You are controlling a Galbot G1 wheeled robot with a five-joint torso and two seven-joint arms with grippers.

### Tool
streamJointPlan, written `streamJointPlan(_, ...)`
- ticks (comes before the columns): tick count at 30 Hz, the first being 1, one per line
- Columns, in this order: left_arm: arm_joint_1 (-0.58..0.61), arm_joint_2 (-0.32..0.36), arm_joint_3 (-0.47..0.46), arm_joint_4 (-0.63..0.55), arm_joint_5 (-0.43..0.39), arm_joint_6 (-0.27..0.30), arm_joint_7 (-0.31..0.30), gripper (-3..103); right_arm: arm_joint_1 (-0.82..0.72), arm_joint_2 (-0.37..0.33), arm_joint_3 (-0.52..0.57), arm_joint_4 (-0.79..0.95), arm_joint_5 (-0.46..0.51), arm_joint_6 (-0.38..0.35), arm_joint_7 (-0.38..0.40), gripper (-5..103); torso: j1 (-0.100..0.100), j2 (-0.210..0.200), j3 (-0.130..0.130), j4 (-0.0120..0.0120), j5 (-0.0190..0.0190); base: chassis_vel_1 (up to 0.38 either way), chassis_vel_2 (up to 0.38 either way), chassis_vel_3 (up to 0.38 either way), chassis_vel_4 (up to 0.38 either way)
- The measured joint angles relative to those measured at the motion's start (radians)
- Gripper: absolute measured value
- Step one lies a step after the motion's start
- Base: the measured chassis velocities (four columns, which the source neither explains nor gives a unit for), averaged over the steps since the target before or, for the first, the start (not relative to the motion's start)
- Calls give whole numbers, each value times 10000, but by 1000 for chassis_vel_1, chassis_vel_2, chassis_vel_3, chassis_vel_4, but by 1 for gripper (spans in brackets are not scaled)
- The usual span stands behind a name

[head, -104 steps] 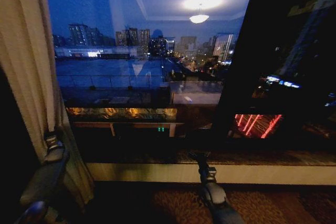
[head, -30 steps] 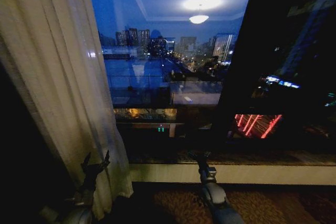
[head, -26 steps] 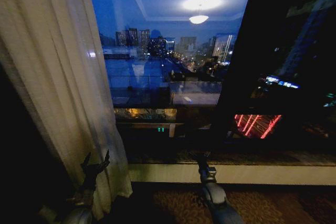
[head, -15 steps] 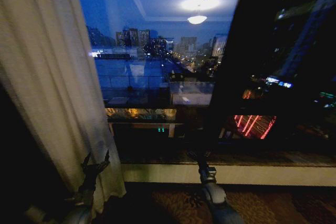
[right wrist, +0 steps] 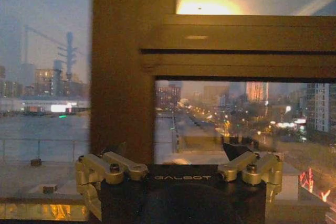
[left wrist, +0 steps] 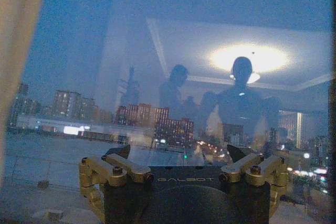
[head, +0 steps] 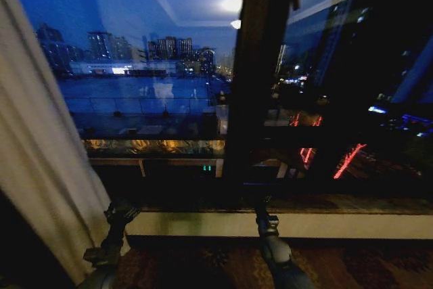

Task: Open the curtains by pulling them apart, changing their state from closed to fully open.

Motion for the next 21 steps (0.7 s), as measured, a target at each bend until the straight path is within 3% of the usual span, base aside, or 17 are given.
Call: streamJointPlan(21,-1,1,-1,0,0,1,-4,100,0,0,0,0,0,0,0,100,1,0,0,0,0,-350,-352,357,354)
